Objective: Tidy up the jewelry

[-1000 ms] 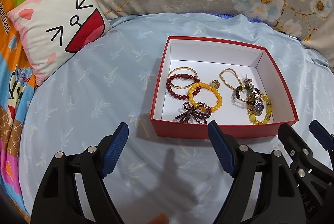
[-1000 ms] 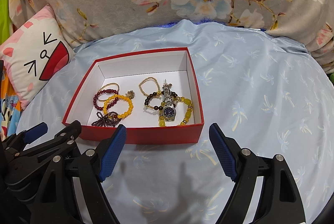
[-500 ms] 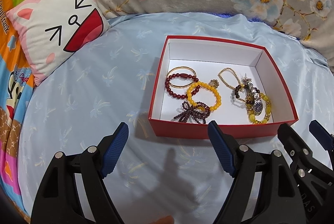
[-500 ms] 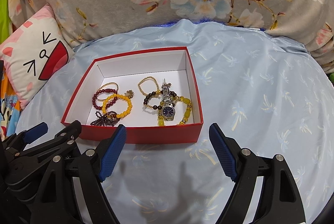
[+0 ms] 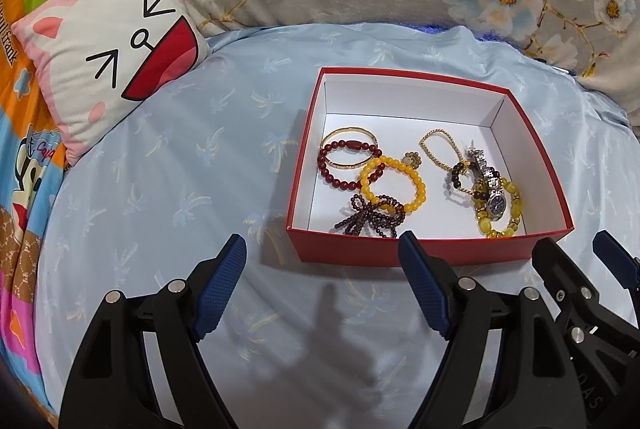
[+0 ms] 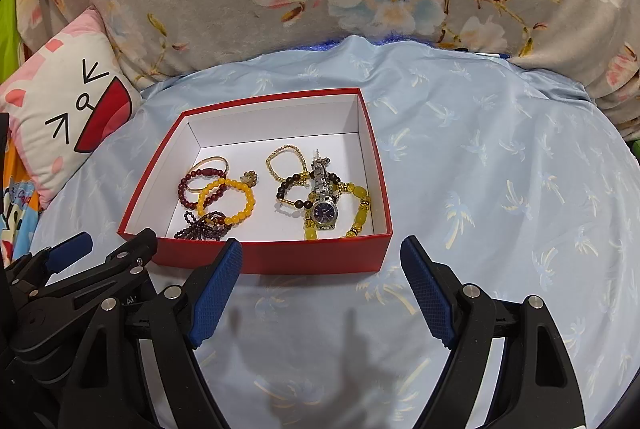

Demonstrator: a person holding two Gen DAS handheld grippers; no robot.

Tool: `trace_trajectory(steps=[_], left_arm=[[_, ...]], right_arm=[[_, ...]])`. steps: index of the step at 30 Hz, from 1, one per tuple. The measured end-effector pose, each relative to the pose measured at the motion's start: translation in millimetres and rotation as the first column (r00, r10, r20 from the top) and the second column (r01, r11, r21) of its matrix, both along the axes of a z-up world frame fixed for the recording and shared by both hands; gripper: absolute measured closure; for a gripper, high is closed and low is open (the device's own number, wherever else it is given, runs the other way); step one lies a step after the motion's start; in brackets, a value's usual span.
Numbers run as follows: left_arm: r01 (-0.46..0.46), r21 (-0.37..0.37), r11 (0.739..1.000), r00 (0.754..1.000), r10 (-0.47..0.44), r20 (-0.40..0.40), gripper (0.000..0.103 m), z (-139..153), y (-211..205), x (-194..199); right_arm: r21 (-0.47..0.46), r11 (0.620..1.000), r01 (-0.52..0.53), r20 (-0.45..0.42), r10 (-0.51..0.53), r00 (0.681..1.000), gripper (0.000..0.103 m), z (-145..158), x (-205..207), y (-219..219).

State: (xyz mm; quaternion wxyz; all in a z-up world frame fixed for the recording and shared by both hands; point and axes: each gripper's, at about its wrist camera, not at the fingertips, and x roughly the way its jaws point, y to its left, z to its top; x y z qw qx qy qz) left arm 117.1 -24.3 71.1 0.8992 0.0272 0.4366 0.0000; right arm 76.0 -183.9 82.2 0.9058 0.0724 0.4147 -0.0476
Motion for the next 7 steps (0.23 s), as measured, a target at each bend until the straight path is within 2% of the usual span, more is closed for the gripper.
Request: trace_trajectory(steps=[7], left_arm=[[-0.002, -0.006, 1.0, 1.0, 0.002, -0.003, 0.029, -0.4, 1.3, 1.1]], right_arm=[[-0.001, 1.0, 0.002, 0.001, -0.002, 1.0, 0.025, 0.0, -0.1, 0.2]])
